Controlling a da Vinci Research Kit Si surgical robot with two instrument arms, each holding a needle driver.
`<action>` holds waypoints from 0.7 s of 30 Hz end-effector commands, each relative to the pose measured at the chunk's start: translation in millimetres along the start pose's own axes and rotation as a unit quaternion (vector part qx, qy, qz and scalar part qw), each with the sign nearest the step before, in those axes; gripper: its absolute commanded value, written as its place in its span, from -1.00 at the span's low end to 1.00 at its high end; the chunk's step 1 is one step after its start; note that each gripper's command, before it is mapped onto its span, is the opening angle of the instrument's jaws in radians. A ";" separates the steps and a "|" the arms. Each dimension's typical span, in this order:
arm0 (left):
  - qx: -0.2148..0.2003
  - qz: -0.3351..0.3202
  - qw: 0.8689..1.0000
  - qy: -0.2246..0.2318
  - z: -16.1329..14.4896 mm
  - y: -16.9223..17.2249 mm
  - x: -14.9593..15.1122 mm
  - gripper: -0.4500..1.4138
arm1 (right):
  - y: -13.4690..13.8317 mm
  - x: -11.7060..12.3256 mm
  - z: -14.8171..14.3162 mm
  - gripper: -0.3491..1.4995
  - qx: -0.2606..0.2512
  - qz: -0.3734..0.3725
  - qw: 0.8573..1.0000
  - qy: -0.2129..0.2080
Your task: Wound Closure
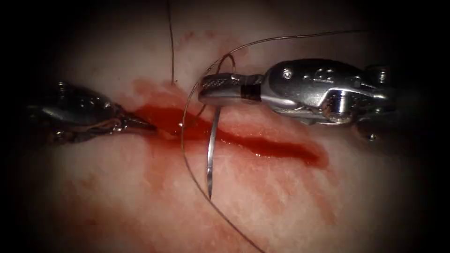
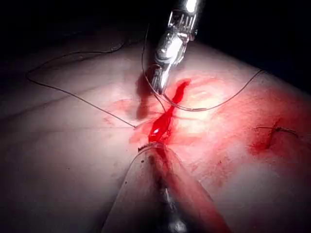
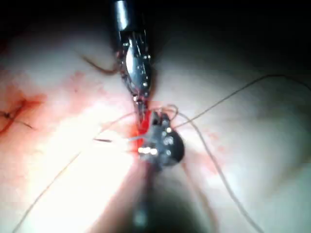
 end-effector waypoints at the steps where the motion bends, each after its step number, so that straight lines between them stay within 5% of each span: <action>1: -0.003 0.001 1.000 -0.001 1.2 -0.2 -0.3 -1.00 | 0.0 0.1 1.0 -1.00 -0.001 0.000 1.000 0.001; 10: -0.050 -0.001 0.999 -0.016 4.0 -3.5 -3.4 -1.00 | 0.0 -0.2 2.0 -1.00 -0.005 -0.001 1.000 0.001; 21: -0.187 -0.045 0.975 -0.113 4.0 -7.6 -2.1 -1.00 | 0.1 -0.6 2.4 -1.00 -0.005 -0.003 1.000 0.002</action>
